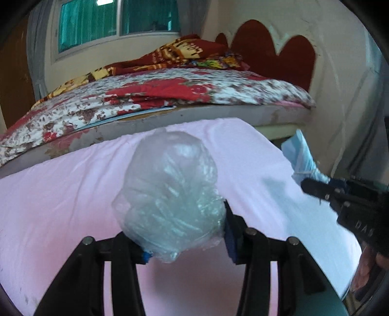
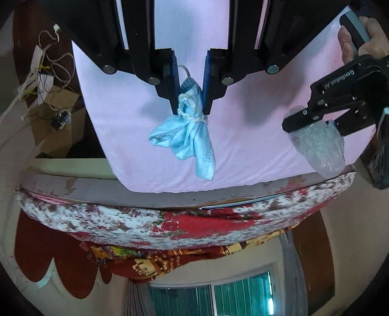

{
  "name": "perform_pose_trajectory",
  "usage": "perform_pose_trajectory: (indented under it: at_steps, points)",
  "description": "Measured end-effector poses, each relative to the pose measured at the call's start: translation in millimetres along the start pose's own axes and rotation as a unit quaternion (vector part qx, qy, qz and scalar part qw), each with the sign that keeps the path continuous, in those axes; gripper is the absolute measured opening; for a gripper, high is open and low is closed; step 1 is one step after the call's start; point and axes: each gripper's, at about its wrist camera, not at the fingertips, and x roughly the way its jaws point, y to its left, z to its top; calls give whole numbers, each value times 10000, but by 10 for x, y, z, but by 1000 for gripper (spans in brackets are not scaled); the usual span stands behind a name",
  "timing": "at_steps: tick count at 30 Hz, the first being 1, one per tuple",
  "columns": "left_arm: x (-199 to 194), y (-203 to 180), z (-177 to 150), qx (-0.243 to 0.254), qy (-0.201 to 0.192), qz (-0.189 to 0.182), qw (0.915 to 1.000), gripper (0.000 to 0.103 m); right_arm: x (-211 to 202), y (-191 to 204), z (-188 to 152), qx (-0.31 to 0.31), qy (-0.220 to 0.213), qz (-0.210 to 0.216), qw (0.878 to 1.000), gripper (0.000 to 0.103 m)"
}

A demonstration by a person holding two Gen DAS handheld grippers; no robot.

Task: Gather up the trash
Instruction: 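Carry the plastic bag and blue mask with both tools over the bucket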

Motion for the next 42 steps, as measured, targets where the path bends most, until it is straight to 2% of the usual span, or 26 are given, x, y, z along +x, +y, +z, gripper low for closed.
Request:
perform_pose_trajectory:
  at_steps: [9, 20, 33, 42]
  points:
    - [-652, -536, -464, 263, -105, -193, 9994, 47, -1208, -135, -778, 158, -211, -155, 9995, 18]
    - [-1053, -1164, -705, 599, -245, -564, 9963, 47, -2166, -487, -1435, 239, -386, -497, 9977, 18]
    - [-1185, -1742, -916, 842, -249, -940, 9917, 47, -2699, -970, -2013, 566, -483, -813, 9939, 18]
    - [-1218, -2288, -1056, 1194, -305, -1324, 9835, 47, -3037, -1375, -2398, 875, -586, -1095, 9884, 18]
